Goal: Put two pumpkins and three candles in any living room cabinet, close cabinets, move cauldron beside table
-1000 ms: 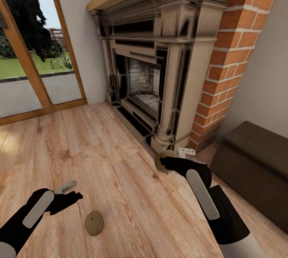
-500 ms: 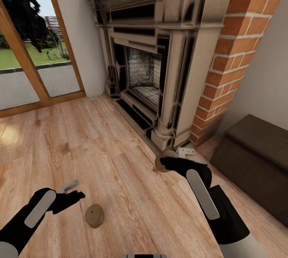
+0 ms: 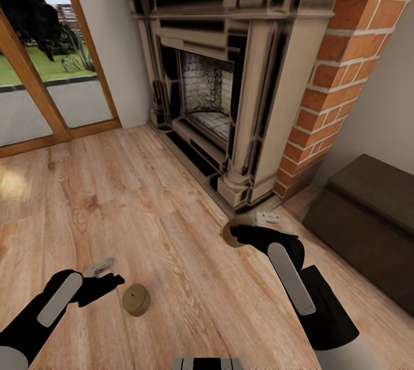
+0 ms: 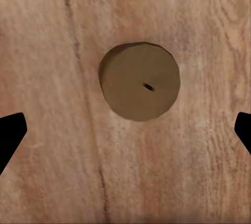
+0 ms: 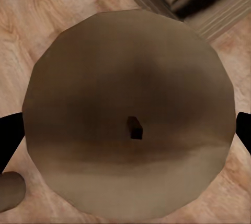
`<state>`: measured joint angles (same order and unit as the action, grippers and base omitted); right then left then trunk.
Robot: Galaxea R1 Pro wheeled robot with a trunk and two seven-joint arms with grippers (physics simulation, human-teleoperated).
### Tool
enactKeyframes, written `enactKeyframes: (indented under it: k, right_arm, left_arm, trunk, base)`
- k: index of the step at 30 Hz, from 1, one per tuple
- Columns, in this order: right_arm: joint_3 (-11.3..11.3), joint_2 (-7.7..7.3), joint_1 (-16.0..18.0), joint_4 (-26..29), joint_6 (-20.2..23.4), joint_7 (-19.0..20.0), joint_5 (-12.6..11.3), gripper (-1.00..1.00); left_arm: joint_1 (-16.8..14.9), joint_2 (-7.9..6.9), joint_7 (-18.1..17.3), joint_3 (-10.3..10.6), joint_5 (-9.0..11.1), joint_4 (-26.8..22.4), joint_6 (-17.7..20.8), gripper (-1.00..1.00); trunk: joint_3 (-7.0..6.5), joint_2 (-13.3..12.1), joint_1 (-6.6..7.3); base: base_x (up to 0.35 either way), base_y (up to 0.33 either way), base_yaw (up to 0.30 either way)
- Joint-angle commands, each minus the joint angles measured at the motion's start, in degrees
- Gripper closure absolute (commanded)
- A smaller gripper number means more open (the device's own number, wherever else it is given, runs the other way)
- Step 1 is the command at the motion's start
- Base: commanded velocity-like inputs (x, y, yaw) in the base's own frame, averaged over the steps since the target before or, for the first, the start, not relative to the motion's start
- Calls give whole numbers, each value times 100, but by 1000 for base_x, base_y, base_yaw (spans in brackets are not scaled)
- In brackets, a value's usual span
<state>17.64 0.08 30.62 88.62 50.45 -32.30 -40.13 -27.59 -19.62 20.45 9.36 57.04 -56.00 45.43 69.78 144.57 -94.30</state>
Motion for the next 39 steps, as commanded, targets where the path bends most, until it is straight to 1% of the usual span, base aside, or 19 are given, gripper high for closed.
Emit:
enactKeyframes:
  k: [1, 3, 5, 7, 9, 10, 12, 13, 15, 25, 39]
  right_arm:
    - [6, 0, 5, 6, -2, -66, -57, 100]
    - [10, 0, 5, 6, -11, -63, -60, 100]
    - [11, 0, 5, 6, -15, -56, -63, 100]
    - [11, 0, 5, 6, -17, -24, -75, 100]
    - [12, 0, 5, 3, -17, 93, -109, 100]
    - [7, 0, 5, -4, -17, 314, -139, 100]
    - [2, -8, 5, -12, -18, 611, -158, 100]
    - [-3, -13, 5, -12, -18, 764, -166, 100]
    - [-3, -11, 5, -7, -18, 829, -169, 100]
    - [-5, 0, 5, -13, -18, 874, -171, 100]
    - [-5, 0, 5, -18, -19, 866, -171, 100]
  left_arm:
    - [-2, -5, 49, 20, 61, -7, 1, -100]
    - [-2, 7, -78, 24, 58, -18, 1, -100]
    - [-2, 15, -324, 31, 35, -19, -4, -100]
    - [-1, 18, -488, 36, -54, -6, -6, -100]
    - [-1, 19, -550, 38, -156, 1, -7, -100]
    - [-1, 19, -585, 35, -236, 6, -6, -100]
    - [-1, 25, -606, 33, -288, 5, -7, -100]
    - [-1, 24, -615, 31, -310, 2, -8, -100]
    - [-1, 22, -619, 31, -324, -3, -8, -100]
    - [-1, 28, -613, 22, -342, -12, -8, -100]
    - [-1, 29, -613, 23, -334, -5, -5, -100]
  trunk:
    - [28, 4, -1]
    - [72, 7, -6]
    - [116, 9, -11]
    - [161, 12, -16]
    - [205, 15, -22]
    - [227, 16, -24]
    - [271, 19, -29]
    - [271, 19, -29]
    - [271, 19, -29]
    - [271, 19, -29]
    - [271, 19, -29]
  base:
    - [0, 0, 0]
    - [0, 0, 0]
    - [0, 0, 0]
    - [0, 0, 0]
    - [0, 0, 0]
    - [0, 0, 0]
    - [0, 0, 0]
    - [0, 0, 0]
    - [0, 0, 0]
    - [7, 0, 0]
    - [158, 0, 0]
